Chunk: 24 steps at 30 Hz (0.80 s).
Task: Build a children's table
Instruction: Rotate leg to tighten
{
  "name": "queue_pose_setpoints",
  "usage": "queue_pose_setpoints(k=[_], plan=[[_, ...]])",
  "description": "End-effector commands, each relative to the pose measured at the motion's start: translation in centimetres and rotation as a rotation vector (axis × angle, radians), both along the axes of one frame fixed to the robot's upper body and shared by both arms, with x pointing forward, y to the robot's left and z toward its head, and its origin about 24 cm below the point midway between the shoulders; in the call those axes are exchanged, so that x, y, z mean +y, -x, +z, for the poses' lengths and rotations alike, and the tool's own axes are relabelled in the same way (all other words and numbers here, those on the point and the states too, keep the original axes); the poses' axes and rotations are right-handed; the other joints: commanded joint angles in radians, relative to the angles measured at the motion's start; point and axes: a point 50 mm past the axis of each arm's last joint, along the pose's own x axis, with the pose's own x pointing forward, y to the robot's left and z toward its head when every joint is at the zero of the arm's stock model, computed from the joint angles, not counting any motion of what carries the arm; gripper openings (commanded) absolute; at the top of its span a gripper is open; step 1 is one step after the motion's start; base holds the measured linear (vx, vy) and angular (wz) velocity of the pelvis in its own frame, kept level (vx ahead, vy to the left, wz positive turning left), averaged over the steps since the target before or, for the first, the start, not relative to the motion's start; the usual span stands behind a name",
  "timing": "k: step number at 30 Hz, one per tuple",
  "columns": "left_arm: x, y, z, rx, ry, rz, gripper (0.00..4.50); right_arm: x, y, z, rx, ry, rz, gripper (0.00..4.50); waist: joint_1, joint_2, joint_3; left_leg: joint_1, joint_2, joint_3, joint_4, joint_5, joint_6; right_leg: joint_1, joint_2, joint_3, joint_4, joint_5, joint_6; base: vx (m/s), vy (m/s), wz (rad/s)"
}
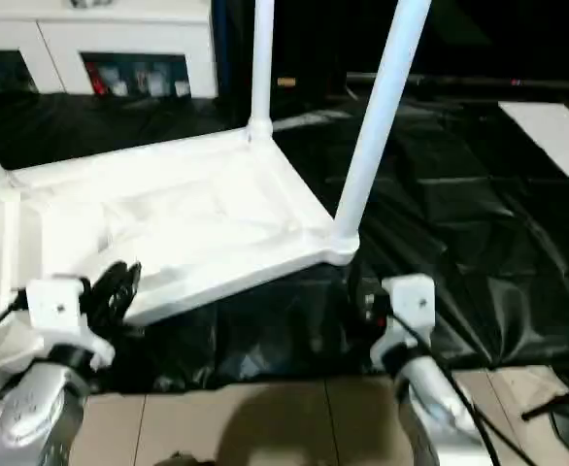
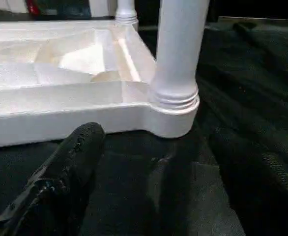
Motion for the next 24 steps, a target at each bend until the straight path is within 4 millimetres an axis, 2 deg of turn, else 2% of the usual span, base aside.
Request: queue_pose_setpoints(k=[1,2,4,5,6,8,9,10,12,15,16,17,19,20,21,24], plan=[[-0.3,-0.3,0.5,-0.019,-0.003,-0.022,0.97,-0.2,-0.2,0.2,-0.02,0.021,-0.002,3.84,-0.002,0.003,-0.039,0.026,0.136,-0.09,-0.104,-0.391,-0.079,0.018,-0.106,0.087,-0.09,-0.282,-0.112,0.0,0.0,0.0],[-0.1,-0.6,0.6,-0.021,0.004,-0.006,0.97,-0.3,-0.4,0.3,-0.026,0.016,-0.016,3.84,-0.002,0.008,-0.038,0.026,0.136,-0.092,-0.103,-0.396,-0.079,0.018,-0.108,0.088,-0.092,-0.292,-0.113,0.0,0.0,0.0],[0.2,-0.7,0.4,-0.026,0.019,0.017,0.97,-0.2,-0.3,0.2,-0.032,0.024,-0.013,3.84,-0.007,0.002,-0.038,0.03,0.135,-0.091,-0.101,-0.409,-0.082,0.015,-0.106,0.088,-0.095,-0.308,-0.114,0.0,0.0,0.0],[0.2,-0.7,0.4,-0.026,0.019,0.017,0.97,-0.2,-0.3,0.2,-0.032,0.024,-0.013,3.84,-0.007,0.002,-0.037,0.027,0.134,-0.092,-0.101,-0.404,-0.079,0.017,-0.107,0.089,-0.095,-0.306,-0.115,0.0,0.0,0.0],[-0.2,-0.4,0.2,-0.03,0.041,0.005,0.97,-0.3,-0.1,0.2,-0.032,0.018,-0.014,3.84,-0.008,0.008,-0.039,0.024,0.136,-0.094,-0.101,-0.385,-0.073,0.021,-0.108,0.089,-0.09,-0.28,-0.118,0.0,0.0,0.0],[-0.6,-0.2,0.1,-0.025,0.043,-0.016,0.97,-0.4,0.0,0.1,-0.033,0.016,-0.019,3.84,-0.01,0.007,-0.041,0.024,0.137,-0.092,-0.101,-0.372,-0.068,0.021,-0.106,0.089,-0.088,-0.251,-0.123,0.0,0.0,0.0],[-0.8,-0.1,0.0,-0.019,0.043,-0.032,0.97,-0.5,0.0,0.2,-0.034,0.016,-0.022,3.84,-0.011,0.019,-0.043,0.025,0.136,-0.091,-0.101,-0.37,-0.07,0.021,-0.102,0.087,-0.086,-0.222,-0.13,0.0,0.0,0.0],[-0.8,-0.1,0.0,-0.018,0.043,-0.034,0.97,-0.5,0.0,0.2,-0.035,0.016,-0.023,3.84,-0.013,0.013,-0.044,0.024,0.136,-0.09,-0.101,-0.366,-0.067,0.023,-0.101,0.087,-0.083,-0.198,-0.137,0.0,0.0,0.0],[-1.3,-0.1,0.2,-0.017,0.05,-0.061,0.97,-0.9,-0.2,0.5,-0.05,0.019,-0.039,3.84,-0.012,0.013,-0.044,0.022,0.134,-0.089,-0.099,-0.359,-0.054,0.025,-0.104,0.088,-0.083,-0.199,-0.143,0.0,0.0,0.0],[-0.8,-0.1,-0.1,-0.01,0.051,-0.027,0.97,-1.1,-0.2,0.4,-0.048,0.022,-0.047,3.84,-0.014,0.008,-0.042,0.023,0.134,-0.088,-0.096,-0.358,-0.046,0.024,-0.104,0.088,-0.087,-0.236,-0.14,0.0,0.0,0.0],[-0.7,-0.1,-0.2,-0.009,0.055,-0.016,0.97,-1.1,-0.2,0.3,-0.047,0.026,-0.046,3.84,-0.014,0.009,-0.042,0.022,0.134,-0.089,-0.096,-0.355,-0.044,0.025,-0.105,0.088,-0.087,-0.25,-0.138,0.0,0.0,0.0],[-0.7,0.0,-0.2,-0.013,0.064,-0.015,0.97,-1.0,-0.1,0.3,-0.048,0.026,-0.043,3.84,-0.015,-0.001,-0.042,0.022,0.135,-0.088,-0.095,-0.353,-0.042,0.024,-0.104,0.088,-0.089,-0.256,-0.135,0.0,0.0,0.0],[-1.0,0.0,-0.1,-0.016,0.06,-0.049,0.97,-1.0,-0.4,0.5,-0.057,0.032,-0.021,3.84,-0.013,0.008,-0.043,0.024,0.136,-0.09,-0.096,-0.347,-0.044,0.023,-0.104,0.087,-0.086,-0.258,-0.133,0.0,0.0,0.0],[-1.1,0.0,-0.2,-0.014,0.058,-0.049,0.97,-1.0,-0.4,0.5,-0.058,0.035,-0.019,3.84,-0.014,0.007,-0.043,0.025,0.136,-0.089,-0.097,-0.35,-0.046,0.022,-0.101,0.087,-0.087,-0.255,-0.132,0.0,0.0,0.0],[-1.1,0.0,-0.2,-0.012,0.055,-0.05,0.97,-1.1,-0.5,0.5,-0.059,0.043,-0.015,3.84,-0.015,0.011,-0.043,0.025,0.136,-0.09,-0.098,-0.354,-0.052,0.023,-0.099,0.086,-0.085,-0.24,-0.132,0.0,0.0,0.0],[-1.0,-0.3,-0.1,-0.013,0.043,-0.049,0.97,-1.6,-1.1,0.7,-0.067,0.043,-0.023,3.84,-0.015,0.009,-0.044,0.024,0.133,-0.089,-0.097,-0.351,-0.051,0.025,-0.101,0.086,-0.083,-0.222,-0.139,0.0,0.0,0.0]])
